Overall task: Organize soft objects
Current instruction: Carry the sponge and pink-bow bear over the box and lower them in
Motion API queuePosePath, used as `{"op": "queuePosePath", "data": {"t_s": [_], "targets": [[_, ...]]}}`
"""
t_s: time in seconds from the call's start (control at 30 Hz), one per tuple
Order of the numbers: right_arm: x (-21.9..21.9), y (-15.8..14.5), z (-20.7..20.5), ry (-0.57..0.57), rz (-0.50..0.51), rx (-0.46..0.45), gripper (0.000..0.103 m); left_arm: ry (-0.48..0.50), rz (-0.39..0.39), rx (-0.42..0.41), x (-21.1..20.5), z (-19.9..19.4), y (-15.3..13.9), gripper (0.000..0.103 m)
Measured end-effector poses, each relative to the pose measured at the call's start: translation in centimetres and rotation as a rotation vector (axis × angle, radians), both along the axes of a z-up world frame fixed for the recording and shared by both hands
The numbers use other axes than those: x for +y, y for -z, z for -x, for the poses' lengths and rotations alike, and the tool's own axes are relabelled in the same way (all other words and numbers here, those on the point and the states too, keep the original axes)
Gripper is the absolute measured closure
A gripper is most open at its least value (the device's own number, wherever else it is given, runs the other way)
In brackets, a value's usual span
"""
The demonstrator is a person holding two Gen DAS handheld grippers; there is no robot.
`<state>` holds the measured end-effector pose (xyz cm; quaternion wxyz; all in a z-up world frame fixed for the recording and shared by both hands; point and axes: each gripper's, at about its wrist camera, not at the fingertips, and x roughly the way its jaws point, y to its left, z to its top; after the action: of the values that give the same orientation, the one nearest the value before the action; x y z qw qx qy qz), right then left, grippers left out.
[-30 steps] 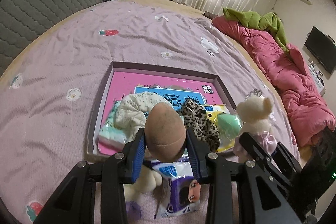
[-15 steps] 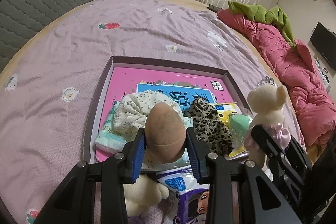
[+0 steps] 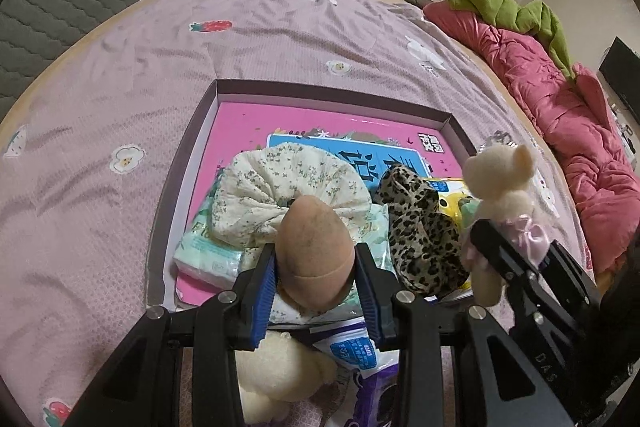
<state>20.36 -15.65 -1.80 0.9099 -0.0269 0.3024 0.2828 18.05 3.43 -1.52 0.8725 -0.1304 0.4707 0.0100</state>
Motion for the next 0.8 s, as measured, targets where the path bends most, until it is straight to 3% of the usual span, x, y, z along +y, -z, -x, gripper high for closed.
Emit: {"op": "queuePosePath", "data": {"t_s": [0.27, 0.4, 0.57, 0.63, 0.8], "targets": [[1.1, 1.2, -0.2, -0.041, 0.056, 0.033, 0.064, -0.010, 0.003, 0.020, 0.1, -0.3, 0.2, 0.064], [1.3, 1.1, 0.1, -0.053, 0.061, 0.012, 0.053, -0.019, 0.001, 0.026, 0.3, -0.4, 0.2, 0.064], [1.0, 0.4, 0.6, -0.041, 0.046, -0.025, 0.047, -0.020, -0.017, 0.023, 0.1, -0.3, -0.1, 0.064], [0.7, -0.1, 0.9, -0.030, 0.035, -0.049, 0.040, -0.024, -0.023, 0.022, 0.1, -0.3, -0.2, 0.061], [0.0, -1.1, 1.4, -0.020, 0.012, -0.093, 0.038, -0.047, -0.032, 0.012, 0.5, 0.0, -0.5, 0.052]]}}
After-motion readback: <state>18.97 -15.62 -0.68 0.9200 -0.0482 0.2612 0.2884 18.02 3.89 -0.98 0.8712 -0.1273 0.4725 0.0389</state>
